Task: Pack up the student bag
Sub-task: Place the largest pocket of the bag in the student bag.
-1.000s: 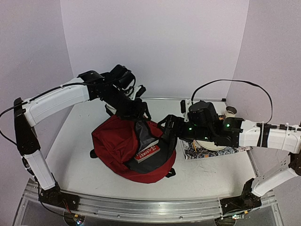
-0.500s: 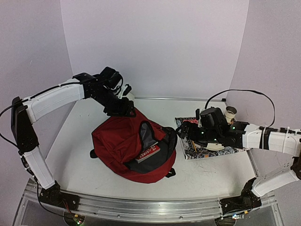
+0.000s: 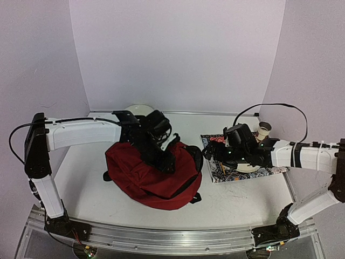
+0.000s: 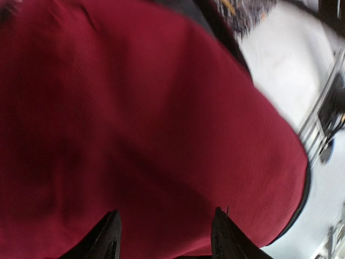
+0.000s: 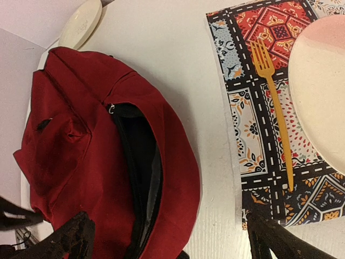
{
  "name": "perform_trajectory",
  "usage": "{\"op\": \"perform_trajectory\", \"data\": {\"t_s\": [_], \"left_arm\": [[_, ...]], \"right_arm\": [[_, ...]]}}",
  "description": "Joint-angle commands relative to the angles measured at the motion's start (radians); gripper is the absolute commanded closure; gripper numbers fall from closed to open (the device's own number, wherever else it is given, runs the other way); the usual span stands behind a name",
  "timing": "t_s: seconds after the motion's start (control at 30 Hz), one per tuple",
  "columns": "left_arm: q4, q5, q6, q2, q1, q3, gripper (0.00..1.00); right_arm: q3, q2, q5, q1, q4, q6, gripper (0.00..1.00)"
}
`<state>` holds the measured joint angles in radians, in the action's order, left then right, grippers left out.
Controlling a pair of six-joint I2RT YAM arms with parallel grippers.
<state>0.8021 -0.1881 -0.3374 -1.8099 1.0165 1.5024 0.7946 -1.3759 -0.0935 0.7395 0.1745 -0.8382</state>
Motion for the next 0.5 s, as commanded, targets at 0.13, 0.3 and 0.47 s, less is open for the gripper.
{"op": "perform_trajectory", "data": {"t_s": [0.13,0.3,0.47], "left_arm": [[-0.023,0.12,-0.067,0.14,0.073,-0.073,0.38],[-0.012,0.283,-0.116,0.192,-0.003,-0.081,0.33],[-0.006,0.351,-0.142,0.208,-0.086,-0.134,0.31]], "right_arm": [[0.144,-0.163,0.062,-0.022,-0.016,0.076,0.02],[0.181,-0.239,0.083,-0.022,-0.031,0.085,0.05],[0.184,-0.283,0.135,-0.021,-0.059,0.081,0.2]]}}
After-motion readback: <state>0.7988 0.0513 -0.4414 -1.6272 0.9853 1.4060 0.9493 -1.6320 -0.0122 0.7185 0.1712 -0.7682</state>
